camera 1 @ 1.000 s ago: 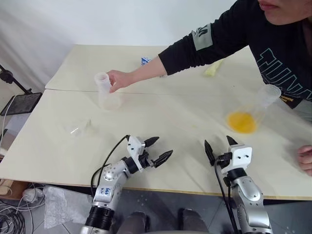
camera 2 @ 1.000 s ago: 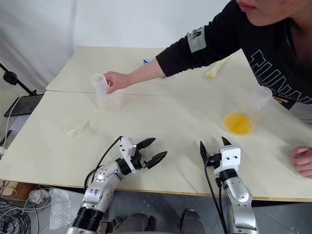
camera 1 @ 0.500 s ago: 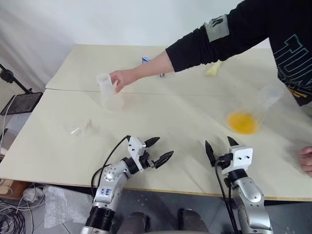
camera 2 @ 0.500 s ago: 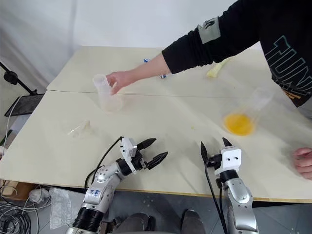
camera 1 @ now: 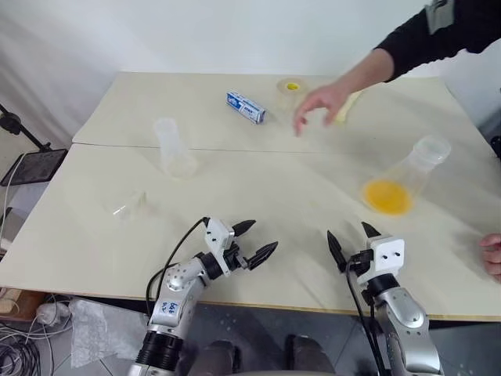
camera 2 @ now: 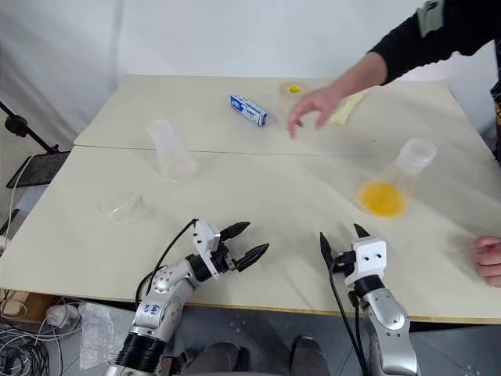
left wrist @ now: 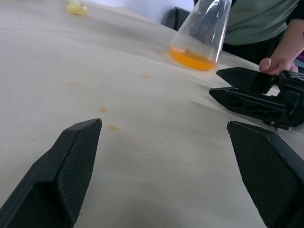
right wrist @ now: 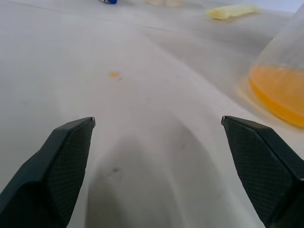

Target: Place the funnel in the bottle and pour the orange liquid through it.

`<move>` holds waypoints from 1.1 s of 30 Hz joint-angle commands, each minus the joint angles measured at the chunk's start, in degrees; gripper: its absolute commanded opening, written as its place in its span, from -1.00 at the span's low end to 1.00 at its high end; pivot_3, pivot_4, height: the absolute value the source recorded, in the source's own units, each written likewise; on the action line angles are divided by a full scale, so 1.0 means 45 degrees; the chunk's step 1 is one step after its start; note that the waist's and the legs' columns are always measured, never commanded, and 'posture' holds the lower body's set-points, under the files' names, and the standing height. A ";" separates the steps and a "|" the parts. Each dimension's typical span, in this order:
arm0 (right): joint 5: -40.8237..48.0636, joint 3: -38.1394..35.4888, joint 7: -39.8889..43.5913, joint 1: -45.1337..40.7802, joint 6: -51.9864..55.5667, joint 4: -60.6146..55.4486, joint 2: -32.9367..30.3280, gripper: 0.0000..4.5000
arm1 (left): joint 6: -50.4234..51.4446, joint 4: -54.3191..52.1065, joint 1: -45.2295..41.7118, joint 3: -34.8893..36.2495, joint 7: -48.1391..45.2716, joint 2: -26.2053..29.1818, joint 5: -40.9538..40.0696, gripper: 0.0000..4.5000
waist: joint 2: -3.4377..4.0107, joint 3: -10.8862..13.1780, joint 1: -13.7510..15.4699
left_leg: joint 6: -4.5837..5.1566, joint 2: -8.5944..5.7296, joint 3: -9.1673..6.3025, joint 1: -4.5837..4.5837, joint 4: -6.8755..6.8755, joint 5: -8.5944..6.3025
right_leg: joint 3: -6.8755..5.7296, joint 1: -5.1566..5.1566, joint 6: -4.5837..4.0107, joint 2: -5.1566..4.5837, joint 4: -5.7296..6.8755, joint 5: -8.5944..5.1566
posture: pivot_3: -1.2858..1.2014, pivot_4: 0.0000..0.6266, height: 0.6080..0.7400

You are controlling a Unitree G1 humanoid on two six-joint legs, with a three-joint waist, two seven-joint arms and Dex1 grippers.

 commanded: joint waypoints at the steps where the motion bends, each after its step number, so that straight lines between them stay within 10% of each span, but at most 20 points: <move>1: 0.0228 0.0113 0.0299 0.0084 0.0242 -0.0453 -0.0171 0.99 | 0.0274 -0.0021 0.0357 -0.0342 -0.0013 0.0204 0.0139 1.00 | 0.0000 0.0000 -0.0010 | -0.0009 0.0008 0.0000 0.0000 -0.0001 -0.0004 | -0.0001 -0.0002 0.0000 0.0006 0.0001 0.0000 | 0.03 -0.52 1.00; 33: 0.1478 0.0356 0.2497 -0.0164 0.1969 -0.1944 -0.1490 0.99 | -0.0341 0.0231 0.0027 0.0086 0.0142 0.0725 0.0025 1.00 | -0.0028 0.0032 -0.0009 | -0.0087 0.0105 0.0034 -0.0001 0.0009 0.0021 | -0.0010 -0.0011 0.0000 0.0025 -0.0002 0.0000 | 0.03 -0.52 1.00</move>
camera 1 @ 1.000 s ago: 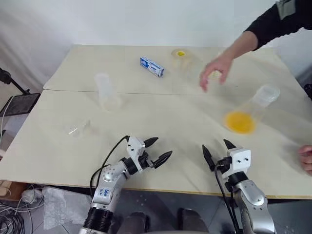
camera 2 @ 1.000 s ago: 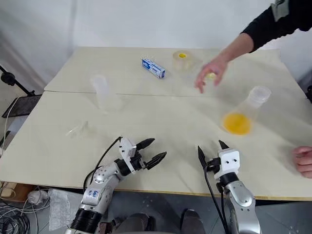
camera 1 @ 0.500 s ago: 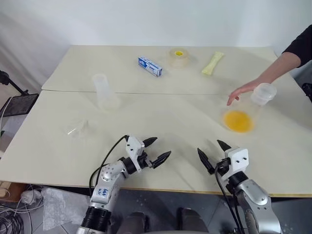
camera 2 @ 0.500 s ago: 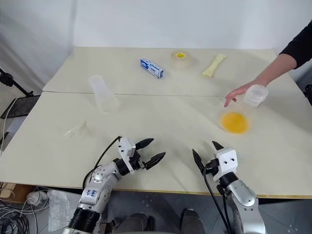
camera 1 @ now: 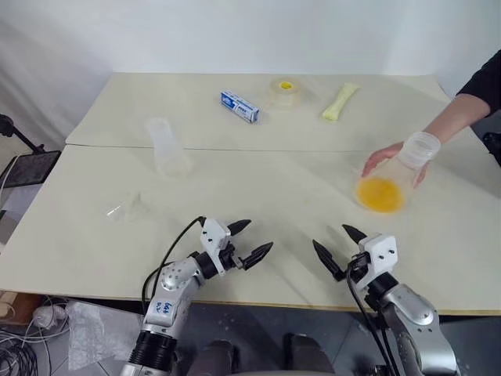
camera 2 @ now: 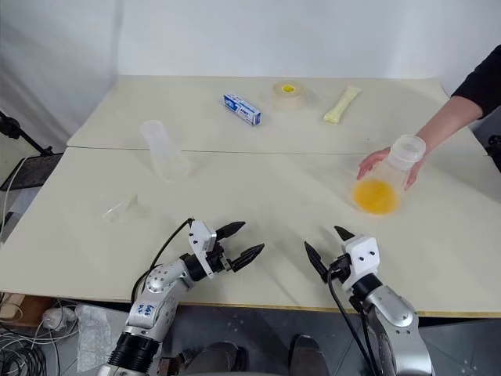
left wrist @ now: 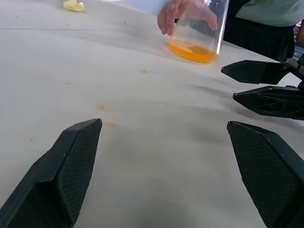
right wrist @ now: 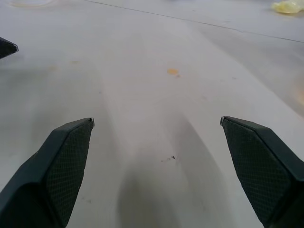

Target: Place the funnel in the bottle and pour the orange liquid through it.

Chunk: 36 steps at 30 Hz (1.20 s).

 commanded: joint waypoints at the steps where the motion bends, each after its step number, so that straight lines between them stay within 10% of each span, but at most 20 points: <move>1: 0.0237 -0.0016 0.0151 -0.0134 0.0002 -0.0579 -0.0133 0.99 | -0.0021 0.0202 0.0206 0.0055 0.0059 0.0138 0.0058 1.00 | -0.0001 0.0000 0.0001 | -0.0004 0.0005 0.0000 0.0000 0.0000 -0.0001 | 0.0000 0.0000 0.0000 0.0003 0.0000 0.0000 | 0.03 -0.52 1.00; 36: 0.1075 -0.0337 0.0468 -0.0309 0.0728 -0.1457 -0.0334 0.99 | 0.0720 -0.0478 0.0124 0.0799 0.0063 0.1551 -0.0469 1.00 | -0.0029 0.0031 -0.0328 | -0.0138 0.0176 0.0019 0.0005 -0.0004 -0.0003 | 0.0021 -0.0031 -0.0037 0.0146 0.0023 -0.0020 | 0.03 -0.52 1.00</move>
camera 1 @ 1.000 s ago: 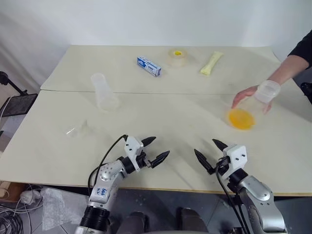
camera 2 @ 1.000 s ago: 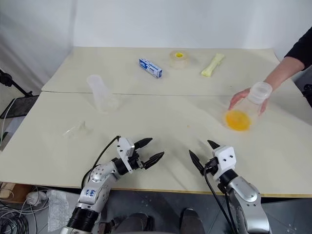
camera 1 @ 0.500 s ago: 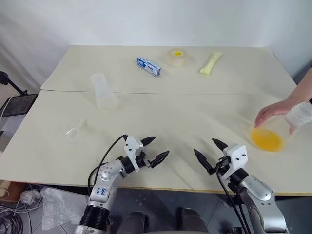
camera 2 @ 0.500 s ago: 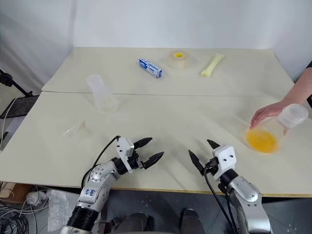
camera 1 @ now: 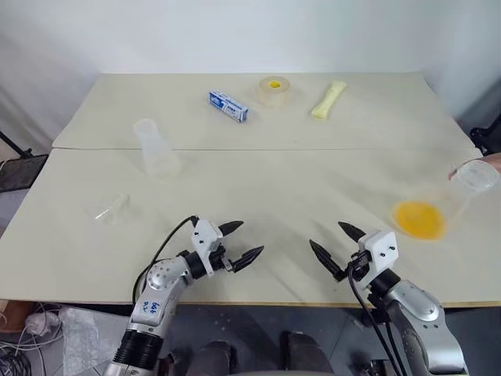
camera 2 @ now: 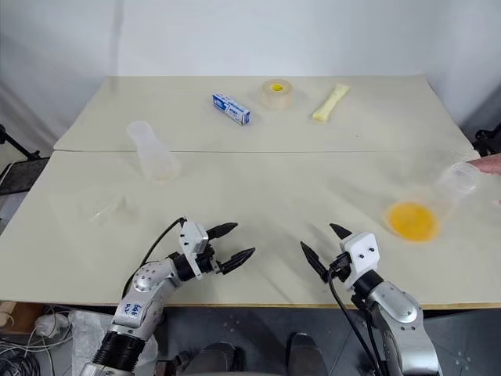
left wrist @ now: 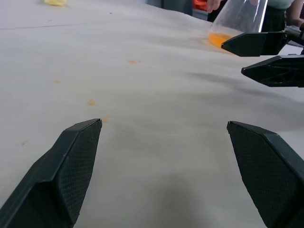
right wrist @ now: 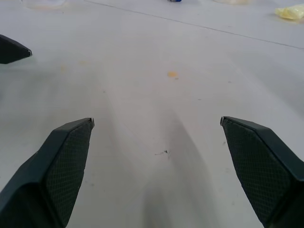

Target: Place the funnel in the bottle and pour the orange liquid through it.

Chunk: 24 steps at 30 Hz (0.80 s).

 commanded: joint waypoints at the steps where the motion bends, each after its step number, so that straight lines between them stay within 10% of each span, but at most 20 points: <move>1: 0.0639 -0.0365 -0.0202 -0.0276 0.0118 -0.0777 0.0148 0.99 | 0.0953 -0.0324 0.0098 0.0796 0.0635 0.0185 -0.0410 1.00 | 0.0000 0.0003 -0.0008 | -0.0005 0.0006 0.0001 0.0001 0.0000 0.0000 | 0.0000 0.0000 -0.0003 0.0005 0.0002 -0.0002 | 0.03 -0.52 1.00; 13: 0.2934 -0.1346 -0.1831 -0.1642 0.1894 -0.1866 0.0967 0.99 | 0.5942 -0.1413 -0.1448 0.2632 0.1966 -0.0052 -0.3243 1.00 | -0.0023 0.0026 0.0041 | -0.0024 0.0019 -0.0004 -0.0025 0.0008 0.0000 | -0.0001 -0.0055 -0.0014 0.0014 0.0062 -0.0007 | 0.03 -0.52 1.00; 24: 0.3031 -0.1627 0.1619 -0.2134 0.1845 -0.1228 -0.2437 0.99 | 0.1286 -0.1920 -0.1110 0.2880 -0.2027 0.2917 -0.2063 1.00 | -0.0037 0.0043 0.0050 | -0.0038 0.0001 0.0008 -0.0147 0.0058 0.0010 | -0.0003 -0.0198 -0.0014 0.0008 0.0131 -0.0007 | 0.03 -0.52 1.00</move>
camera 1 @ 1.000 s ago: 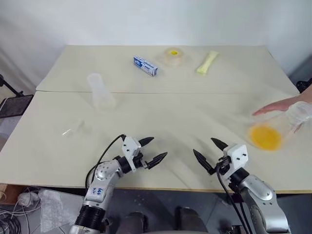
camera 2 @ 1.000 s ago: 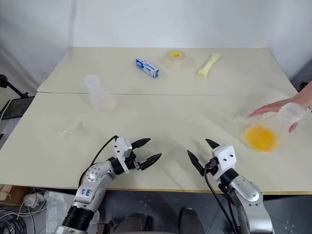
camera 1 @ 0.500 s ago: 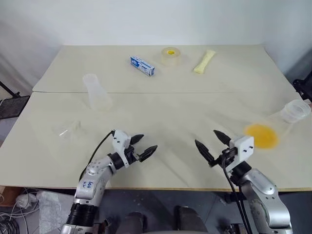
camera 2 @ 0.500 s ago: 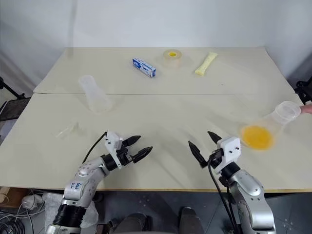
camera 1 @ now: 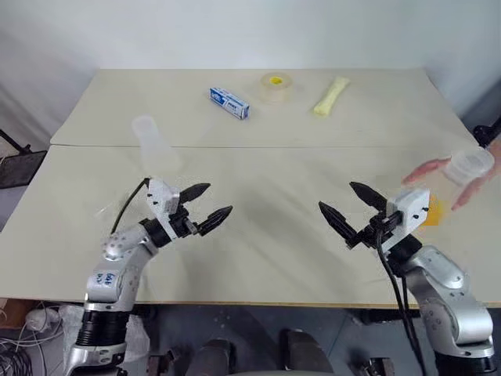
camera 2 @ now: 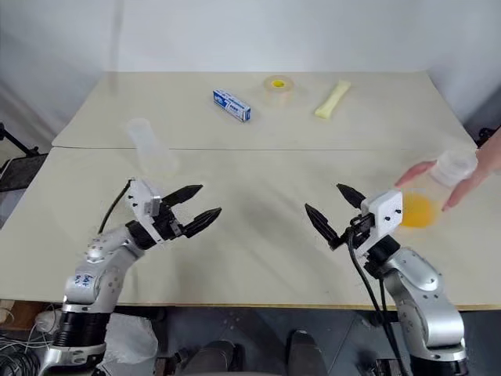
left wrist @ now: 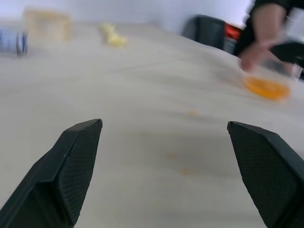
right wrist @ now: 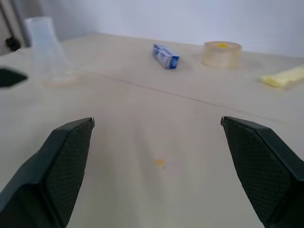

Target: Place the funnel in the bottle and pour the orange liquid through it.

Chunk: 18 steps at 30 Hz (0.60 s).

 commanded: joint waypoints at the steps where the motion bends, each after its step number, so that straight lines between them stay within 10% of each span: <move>1: 0.0064 -0.0404 0.1395 0.0113 -0.0458 0.0336 -0.0852 0.99 | -0.1005 -0.0033 0.0400 0.0165 -0.1376 0.0838 0.0111 1.00 | -0.0001 0.0002 0.0002 | 0.0002 0.0001 -0.0001 0.0000 -0.0003 -0.0001 | 0.0001 0.0001 0.0000 -0.0003 -0.0003 0.0000 | 0.03 -0.52 1.00; 18: 0.0101 -0.1122 0.2128 0.1028 -0.0852 0.0738 -0.1047 0.99 | -0.1483 0.0184 0.1204 0.0256 -0.0561 0.0383 0.0161 1.00 | -0.0022 0.0047 0.0137 | 0.0010 0.0005 -0.0001 0.0000 0.0008 -0.0003 | 0.0004 0.0006 0.0001 -0.0008 0.0003 0.0000 | 0.03 -0.52 1.00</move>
